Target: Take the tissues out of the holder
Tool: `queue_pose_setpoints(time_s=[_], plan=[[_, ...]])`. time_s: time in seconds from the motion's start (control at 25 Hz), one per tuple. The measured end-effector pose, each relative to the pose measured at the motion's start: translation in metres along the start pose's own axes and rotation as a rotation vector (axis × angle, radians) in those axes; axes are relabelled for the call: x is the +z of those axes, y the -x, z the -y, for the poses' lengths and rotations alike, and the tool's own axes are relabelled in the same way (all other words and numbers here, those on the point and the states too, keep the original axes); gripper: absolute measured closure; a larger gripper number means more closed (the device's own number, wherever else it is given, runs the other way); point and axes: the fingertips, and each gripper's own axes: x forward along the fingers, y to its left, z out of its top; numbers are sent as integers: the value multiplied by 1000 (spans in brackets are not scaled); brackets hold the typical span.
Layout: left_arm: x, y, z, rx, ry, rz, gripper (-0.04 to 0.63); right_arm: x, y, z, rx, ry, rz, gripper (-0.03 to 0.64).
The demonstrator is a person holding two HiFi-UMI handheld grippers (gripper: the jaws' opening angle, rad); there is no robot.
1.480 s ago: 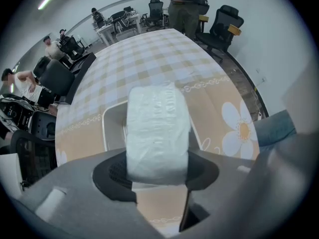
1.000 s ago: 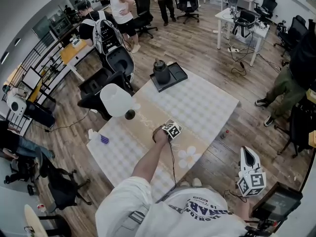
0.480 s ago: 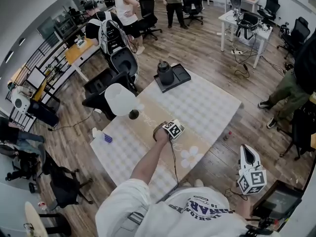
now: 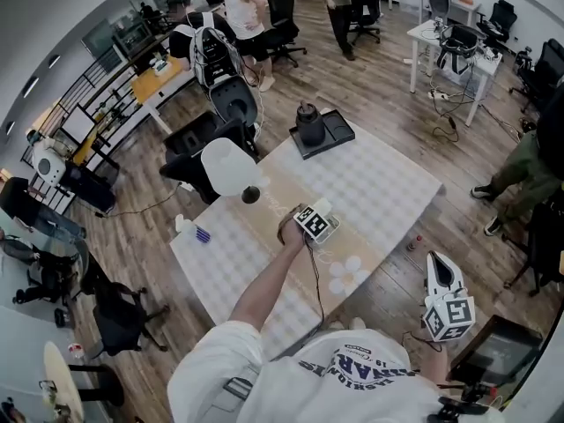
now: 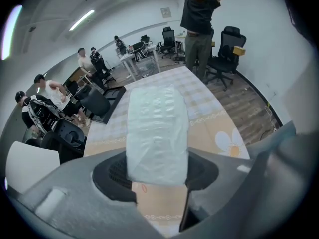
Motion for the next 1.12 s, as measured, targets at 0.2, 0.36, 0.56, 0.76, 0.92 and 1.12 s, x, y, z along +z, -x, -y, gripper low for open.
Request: queue_pose_setpoints(time_s=[0.2, 0.36, 0.56, 0.76, 0.92, 1.12], plan=[[11, 45, -2, 28, 60, 75, 350, 5, -7, -10, 49, 8, -1, 607], [6, 78, -1, 57, 84, 112, 349, 5, -14, -26, 105, 18, -1, 607], [-24, 104, -3, 110, 92, 93, 349, 4, -26, -52, 195, 36, 1, 607], [-60, 130, -7, 147, 137, 67, 348, 10, -40, -78, 286, 51, 4, 607], [-93, 150, -8, 177, 185, 42, 348, 11, -46, -103, 361, 61, -8, 607], [-127, 173, -6, 213, 240, 10, 349, 15, -51, -130, 449, 76, -14, 607]])
